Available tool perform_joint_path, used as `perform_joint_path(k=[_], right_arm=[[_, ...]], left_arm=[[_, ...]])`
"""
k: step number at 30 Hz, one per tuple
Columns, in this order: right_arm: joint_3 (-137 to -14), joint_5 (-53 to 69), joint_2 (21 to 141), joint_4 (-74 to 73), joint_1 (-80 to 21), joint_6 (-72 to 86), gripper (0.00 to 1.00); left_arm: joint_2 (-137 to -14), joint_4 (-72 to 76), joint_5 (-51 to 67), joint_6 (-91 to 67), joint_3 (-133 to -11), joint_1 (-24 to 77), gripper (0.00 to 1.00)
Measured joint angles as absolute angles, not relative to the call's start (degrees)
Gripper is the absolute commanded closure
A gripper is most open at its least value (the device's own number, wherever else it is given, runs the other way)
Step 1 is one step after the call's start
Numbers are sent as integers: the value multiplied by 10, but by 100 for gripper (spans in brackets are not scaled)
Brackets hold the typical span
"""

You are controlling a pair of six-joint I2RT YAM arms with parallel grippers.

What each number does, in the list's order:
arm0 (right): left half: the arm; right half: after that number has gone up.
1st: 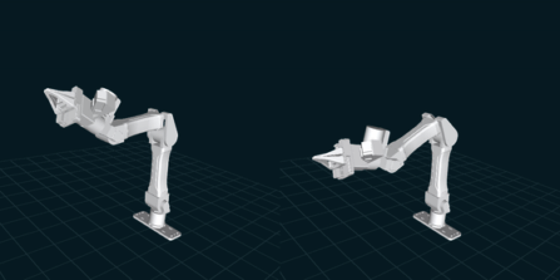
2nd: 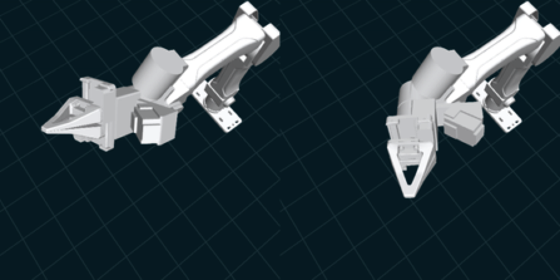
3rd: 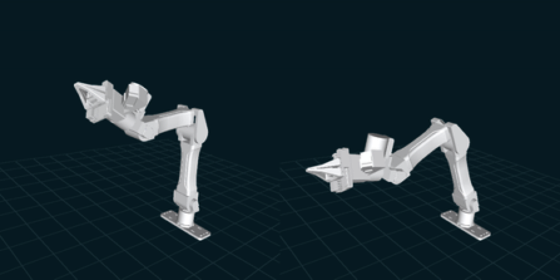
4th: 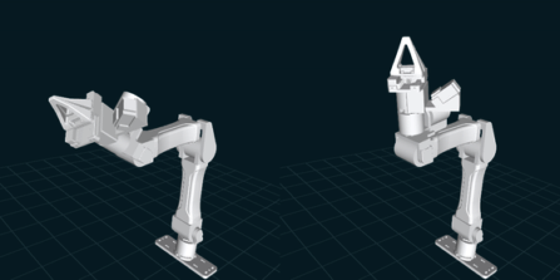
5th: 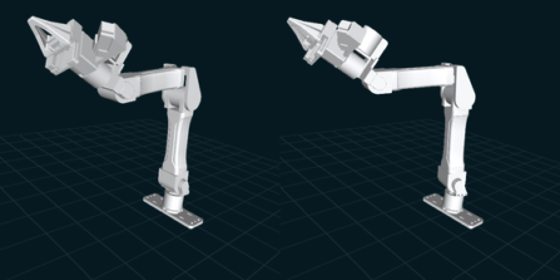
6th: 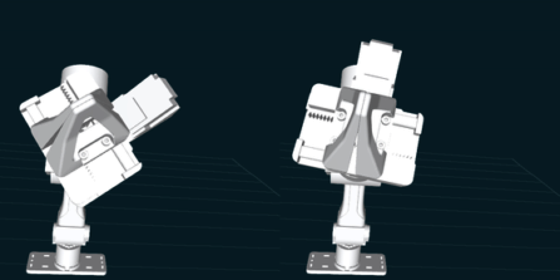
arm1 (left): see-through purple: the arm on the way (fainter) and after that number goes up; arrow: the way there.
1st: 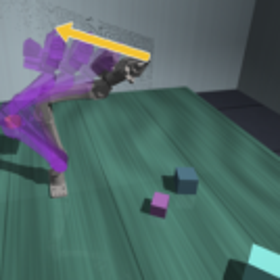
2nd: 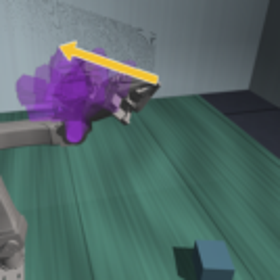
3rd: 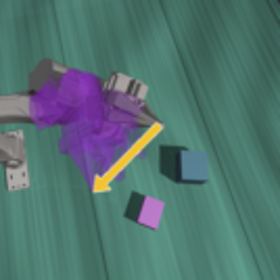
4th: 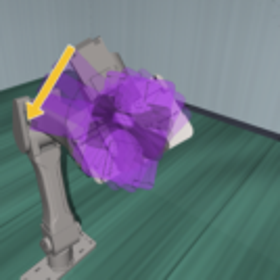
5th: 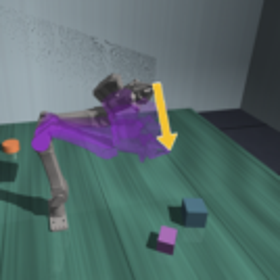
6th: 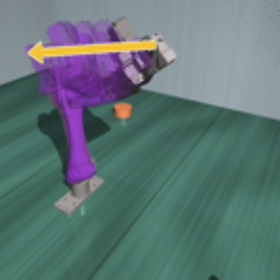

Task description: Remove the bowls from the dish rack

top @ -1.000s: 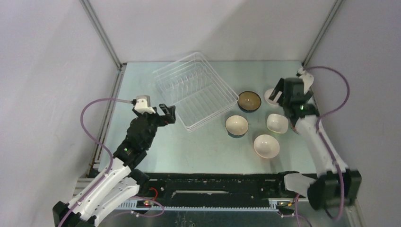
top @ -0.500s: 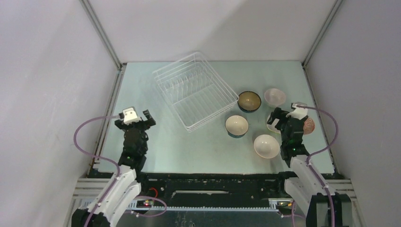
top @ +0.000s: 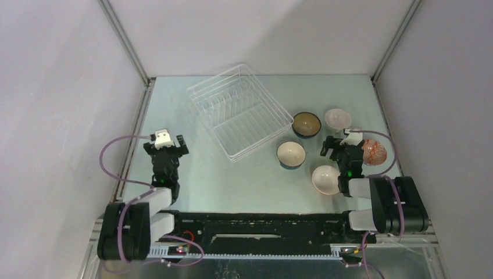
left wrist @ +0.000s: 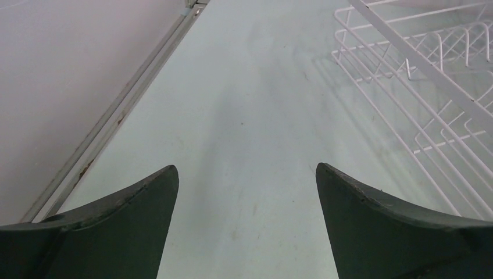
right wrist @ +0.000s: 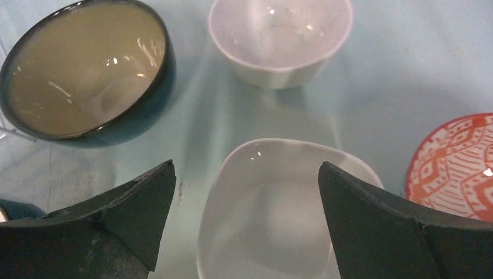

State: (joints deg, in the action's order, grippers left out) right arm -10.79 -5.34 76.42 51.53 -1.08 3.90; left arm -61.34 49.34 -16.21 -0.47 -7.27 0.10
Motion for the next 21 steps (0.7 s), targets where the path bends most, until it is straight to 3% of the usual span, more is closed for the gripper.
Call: perform_joint_path(k=[5,21], right_arm=[[-114,-52,778,533,-13,32,0],[-125,-64,778,543,-7,35,0]], left_arm=[[-714,587,-125,0,-73,-10,0],[-720,587,-119,0,-77,-10,0]])
